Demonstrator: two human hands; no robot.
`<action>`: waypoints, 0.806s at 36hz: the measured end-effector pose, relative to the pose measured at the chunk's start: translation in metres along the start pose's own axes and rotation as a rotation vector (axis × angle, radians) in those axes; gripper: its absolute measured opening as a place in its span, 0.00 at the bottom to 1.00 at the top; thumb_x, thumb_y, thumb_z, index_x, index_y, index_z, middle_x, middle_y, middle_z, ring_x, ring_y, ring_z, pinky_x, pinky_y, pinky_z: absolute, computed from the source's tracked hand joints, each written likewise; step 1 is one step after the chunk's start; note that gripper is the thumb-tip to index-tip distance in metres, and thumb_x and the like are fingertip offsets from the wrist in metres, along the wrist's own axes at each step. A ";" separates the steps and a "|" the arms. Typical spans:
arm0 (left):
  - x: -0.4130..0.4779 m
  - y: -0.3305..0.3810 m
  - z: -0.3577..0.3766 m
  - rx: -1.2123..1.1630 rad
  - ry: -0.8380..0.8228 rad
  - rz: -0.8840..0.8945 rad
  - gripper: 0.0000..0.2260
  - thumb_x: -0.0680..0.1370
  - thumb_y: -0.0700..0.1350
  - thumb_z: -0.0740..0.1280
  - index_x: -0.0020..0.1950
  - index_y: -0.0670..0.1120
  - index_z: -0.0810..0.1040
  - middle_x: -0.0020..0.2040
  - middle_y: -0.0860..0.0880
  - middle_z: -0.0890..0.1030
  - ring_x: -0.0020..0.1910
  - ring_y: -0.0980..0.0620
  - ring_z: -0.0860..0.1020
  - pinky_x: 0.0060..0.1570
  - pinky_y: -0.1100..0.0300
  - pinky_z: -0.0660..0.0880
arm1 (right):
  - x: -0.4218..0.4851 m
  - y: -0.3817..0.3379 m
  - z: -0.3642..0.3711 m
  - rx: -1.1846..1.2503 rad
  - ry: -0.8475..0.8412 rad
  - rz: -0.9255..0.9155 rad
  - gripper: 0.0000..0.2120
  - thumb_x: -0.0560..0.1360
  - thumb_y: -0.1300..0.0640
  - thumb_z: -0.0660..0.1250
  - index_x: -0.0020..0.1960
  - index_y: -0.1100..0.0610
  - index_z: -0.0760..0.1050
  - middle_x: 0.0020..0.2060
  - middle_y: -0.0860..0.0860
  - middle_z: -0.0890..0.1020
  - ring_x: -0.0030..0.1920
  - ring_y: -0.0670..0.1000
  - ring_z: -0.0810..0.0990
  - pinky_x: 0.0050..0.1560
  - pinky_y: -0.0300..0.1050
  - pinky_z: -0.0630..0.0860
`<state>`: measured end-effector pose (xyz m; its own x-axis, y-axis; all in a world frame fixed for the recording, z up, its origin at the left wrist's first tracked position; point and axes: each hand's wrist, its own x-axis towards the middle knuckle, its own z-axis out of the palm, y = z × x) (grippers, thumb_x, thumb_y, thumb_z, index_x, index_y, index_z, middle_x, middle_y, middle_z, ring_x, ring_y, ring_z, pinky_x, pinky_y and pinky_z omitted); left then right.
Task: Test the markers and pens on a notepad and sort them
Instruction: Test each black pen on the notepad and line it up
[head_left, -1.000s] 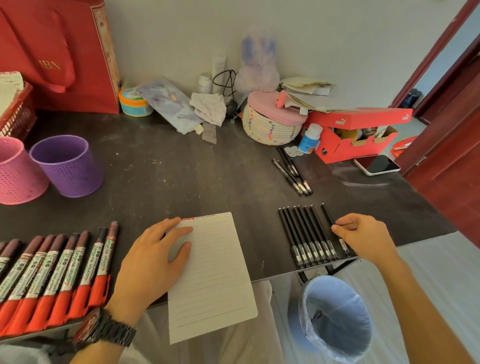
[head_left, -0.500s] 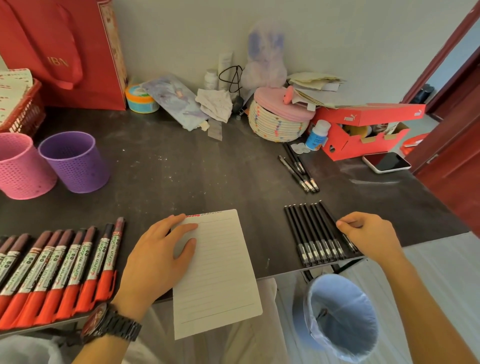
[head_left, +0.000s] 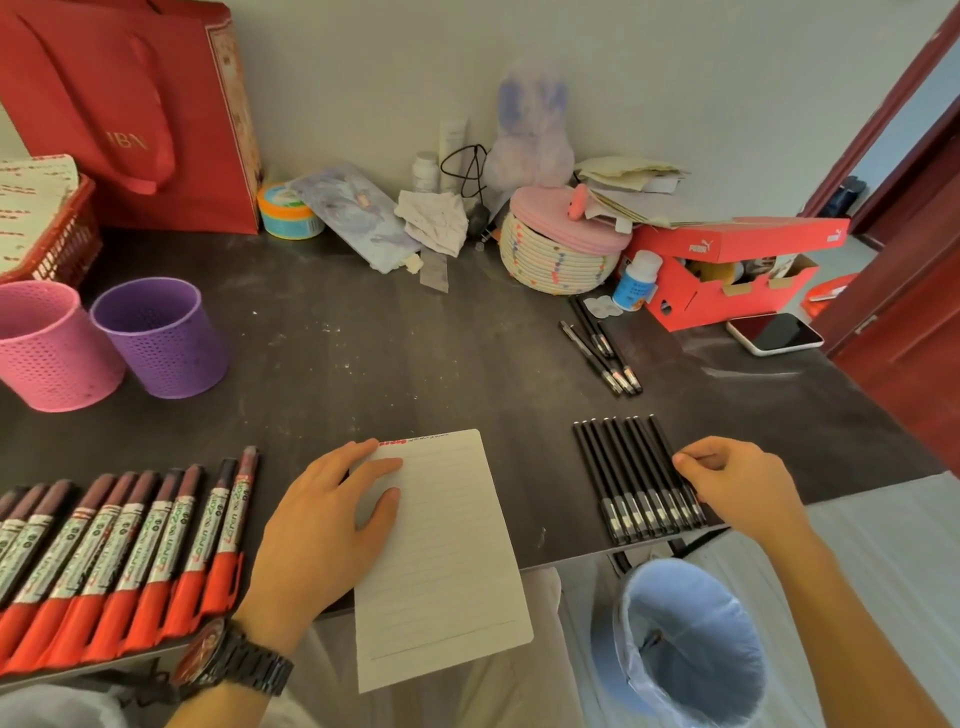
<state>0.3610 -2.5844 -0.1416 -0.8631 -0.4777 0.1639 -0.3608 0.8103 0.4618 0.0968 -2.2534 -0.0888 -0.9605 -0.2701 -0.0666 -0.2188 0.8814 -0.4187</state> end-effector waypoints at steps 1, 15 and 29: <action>0.000 0.000 0.000 0.000 0.001 0.001 0.16 0.80 0.56 0.62 0.68 0.59 0.75 0.73 0.57 0.71 0.73 0.53 0.67 0.69 0.50 0.68 | 0.001 -0.001 0.001 -0.013 0.024 0.010 0.03 0.79 0.46 0.68 0.48 0.44 0.79 0.37 0.41 0.82 0.40 0.46 0.80 0.39 0.43 0.72; -0.002 0.002 0.000 -0.033 0.036 0.017 0.16 0.80 0.58 0.62 0.68 0.61 0.75 0.73 0.61 0.69 0.74 0.58 0.64 0.72 0.57 0.65 | 0.067 -0.093 0.031 -0.098 0.123 -0.125 0.12 0.79 0.48 0.65 0.61 0.48 0.77 0.57 0.50 0.80 0.57 0.57 0.78 0.50 0.53 0.75; -0.002 0.002 -0.001 0.001 0.009 0.019 0.23 0.78 0.65 0.52 0.71 0.63 0.71 0.72 0.62 0.65 0.72 0.61 0.61 0.66 0.65 0.63 | 0.094 -0.122 0.044 -0.355 0.013 -0.053 0.16 0.81 0.46 0.63 0.61 0.55 0.75 0.56 0.57 0.80 0.56 0.60 0.79 0.46 0.50 0.74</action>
<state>0.3626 -2.5819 -0.1403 -0.8668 -0.4649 0.1805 -0.3445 0.8199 0.4573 0.0409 -2.4034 -0.0843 -0.9478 -0.3162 -0.0411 -0.3123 0.9466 -0.0804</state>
